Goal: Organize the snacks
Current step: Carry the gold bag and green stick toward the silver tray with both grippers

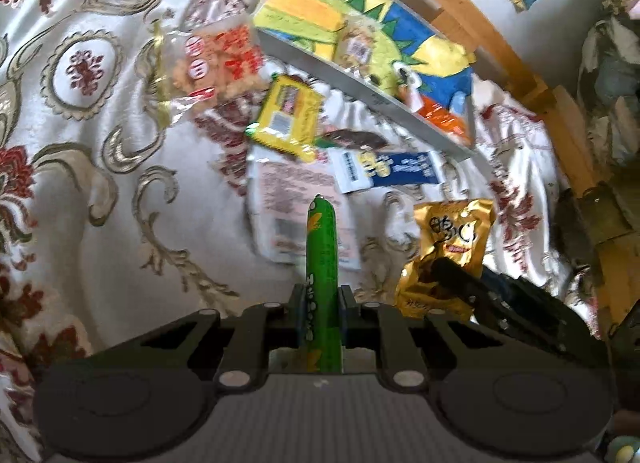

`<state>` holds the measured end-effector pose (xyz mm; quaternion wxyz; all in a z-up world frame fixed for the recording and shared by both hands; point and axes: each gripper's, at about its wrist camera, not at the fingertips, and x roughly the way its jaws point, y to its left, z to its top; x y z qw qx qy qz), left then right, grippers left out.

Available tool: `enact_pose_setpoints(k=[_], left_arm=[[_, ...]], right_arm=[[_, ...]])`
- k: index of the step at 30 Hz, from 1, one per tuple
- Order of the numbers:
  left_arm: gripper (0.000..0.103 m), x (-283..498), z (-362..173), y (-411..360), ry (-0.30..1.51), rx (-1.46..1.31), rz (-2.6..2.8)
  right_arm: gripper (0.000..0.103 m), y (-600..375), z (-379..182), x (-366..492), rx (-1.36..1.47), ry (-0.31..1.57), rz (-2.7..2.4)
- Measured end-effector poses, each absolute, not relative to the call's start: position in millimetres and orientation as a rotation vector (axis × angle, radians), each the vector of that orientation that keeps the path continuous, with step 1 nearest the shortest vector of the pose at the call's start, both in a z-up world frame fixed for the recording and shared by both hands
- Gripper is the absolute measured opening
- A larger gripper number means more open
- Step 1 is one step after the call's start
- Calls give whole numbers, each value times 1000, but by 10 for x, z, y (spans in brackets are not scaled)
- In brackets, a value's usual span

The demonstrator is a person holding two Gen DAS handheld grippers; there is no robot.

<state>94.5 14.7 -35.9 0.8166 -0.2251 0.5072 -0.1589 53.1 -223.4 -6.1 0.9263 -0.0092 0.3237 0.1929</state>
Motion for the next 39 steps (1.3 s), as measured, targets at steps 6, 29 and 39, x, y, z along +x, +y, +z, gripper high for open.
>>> enact_pose_setpoints(k=[6, 29, 39], left_arm=[[17, 930, -298, 5, 1059, -465, -318], [17, 2404, 251, -166, 852, -432, -189], [17, 3424, 44, -272, 856, -489, -91]], right_arm=[[20, -2377, 21, 483, 14, 644, 361], [20, -2751, 422, 1665, 40, 580, 319], [20, -2655, 238, 2675, 32, 539, 313]])
